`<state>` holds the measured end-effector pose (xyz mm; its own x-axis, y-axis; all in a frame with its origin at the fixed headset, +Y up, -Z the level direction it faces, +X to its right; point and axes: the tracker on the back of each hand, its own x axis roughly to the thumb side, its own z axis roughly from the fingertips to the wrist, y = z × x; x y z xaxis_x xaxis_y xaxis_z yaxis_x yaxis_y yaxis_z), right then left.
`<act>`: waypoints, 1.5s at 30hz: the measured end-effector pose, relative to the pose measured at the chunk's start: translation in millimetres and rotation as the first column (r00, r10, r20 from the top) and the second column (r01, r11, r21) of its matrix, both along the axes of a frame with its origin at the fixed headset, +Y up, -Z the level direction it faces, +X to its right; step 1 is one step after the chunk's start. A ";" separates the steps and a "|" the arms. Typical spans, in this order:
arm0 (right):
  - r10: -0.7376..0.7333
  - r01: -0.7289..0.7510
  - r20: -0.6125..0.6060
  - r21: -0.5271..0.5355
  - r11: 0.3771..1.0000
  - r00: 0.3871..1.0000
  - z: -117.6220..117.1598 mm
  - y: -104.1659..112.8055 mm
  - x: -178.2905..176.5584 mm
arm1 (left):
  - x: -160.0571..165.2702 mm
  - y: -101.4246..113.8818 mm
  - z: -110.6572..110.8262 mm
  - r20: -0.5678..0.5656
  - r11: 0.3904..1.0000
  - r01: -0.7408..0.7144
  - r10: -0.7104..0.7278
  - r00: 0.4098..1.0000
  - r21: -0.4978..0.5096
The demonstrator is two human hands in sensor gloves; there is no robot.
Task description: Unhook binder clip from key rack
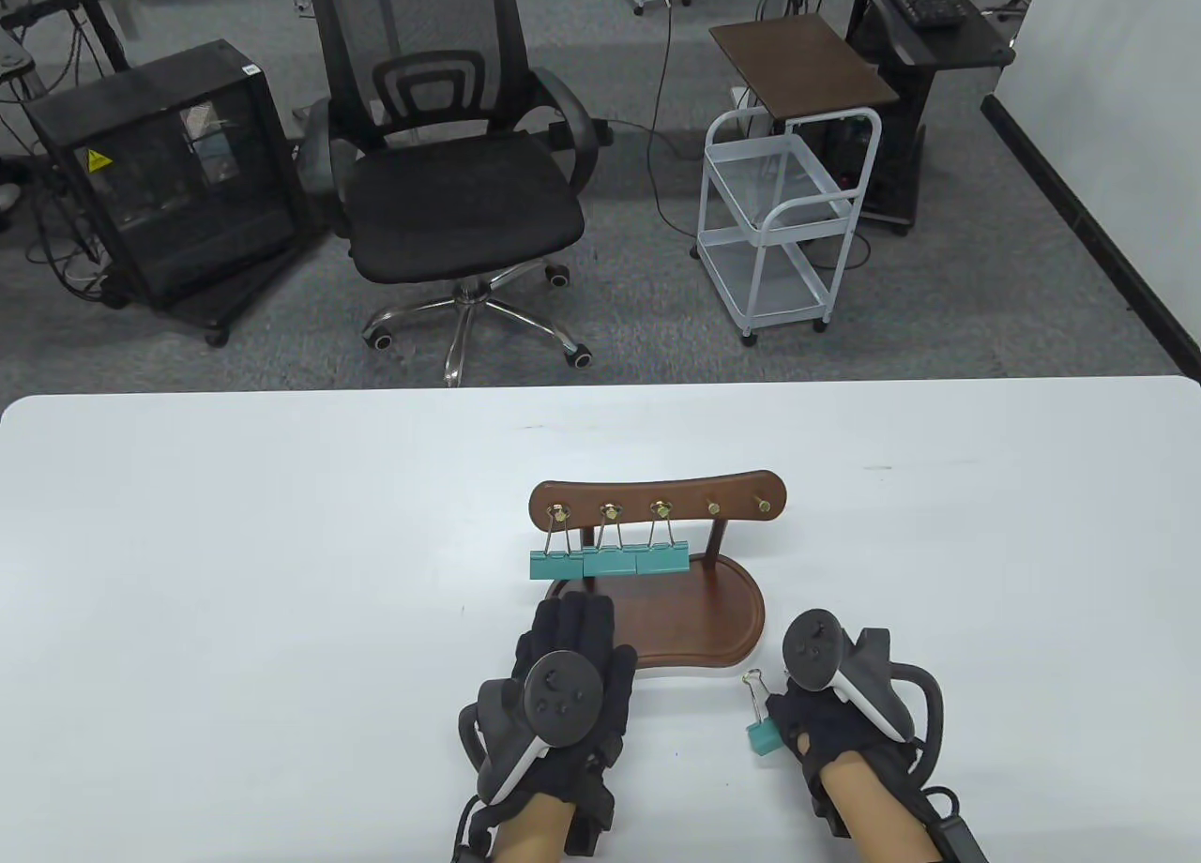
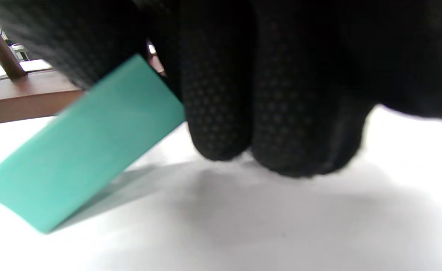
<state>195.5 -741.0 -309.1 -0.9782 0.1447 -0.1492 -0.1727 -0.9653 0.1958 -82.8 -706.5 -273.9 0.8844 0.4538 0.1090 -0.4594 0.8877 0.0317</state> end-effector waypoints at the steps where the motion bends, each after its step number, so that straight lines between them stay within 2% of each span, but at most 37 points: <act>1: -0.003 0.003 0.003 0.000 1.000 1.000 0.2 -0.1 0.7 | 0.0 0.0 0.0 0.001 1.000 0.000 0.000 1.000 0.000; 15: -0.070 0.069 0.037 0.017 0.997 0.997 1.5 2.0 10.4 | -0.4 0.1 0.3 -0.002 1.000 0.003 -0.003 1.000 0.000; 18: -0.097 0.095 0.039 0.059 0.994 0.995 2.5 5.9 10.9 | -0.4 0.2 0.3 -0.002 1.000 0.002 -0.002 1.000 0.001; 22: -0.159 0.151 0.028 0.190 0.970 0.987 4.6 13.5 7.8 | -0.4 0.1 0.2 -0.004 1.000 0.001 -0.001 1.000 0.000; 28: -0.246 0.250 -0.055 0.349 0.903 0.968 6.0 23.7 -4.4 | -2.4 0.4 0.2 -0.008 1.000 -0.003 0.003 1.000 0.000; 33: -0.370 0.374 -0.103 0.454 0.809 0.923 -1.3 33.9 -14.9 | -2.3 0.2 0.2 -0.007 1.000 -0.005 0.005 1.000 -0.002; 40: -0.510 0.509 -0.130 0.451 0.734 0.850 -19.6 31.5 -33.1 | -3.7 -0.2 -0.3 -0.009 1.000 -0.010 0.010 1.000 -0.002; 45: -0.671 0.647 -0.111 0.420 0.636 0.733 -37.2 21.1 -41.9 | -4.8 -0.7 -0.7 -0.011 1.000 -0.020 0.020 1.000 -0.005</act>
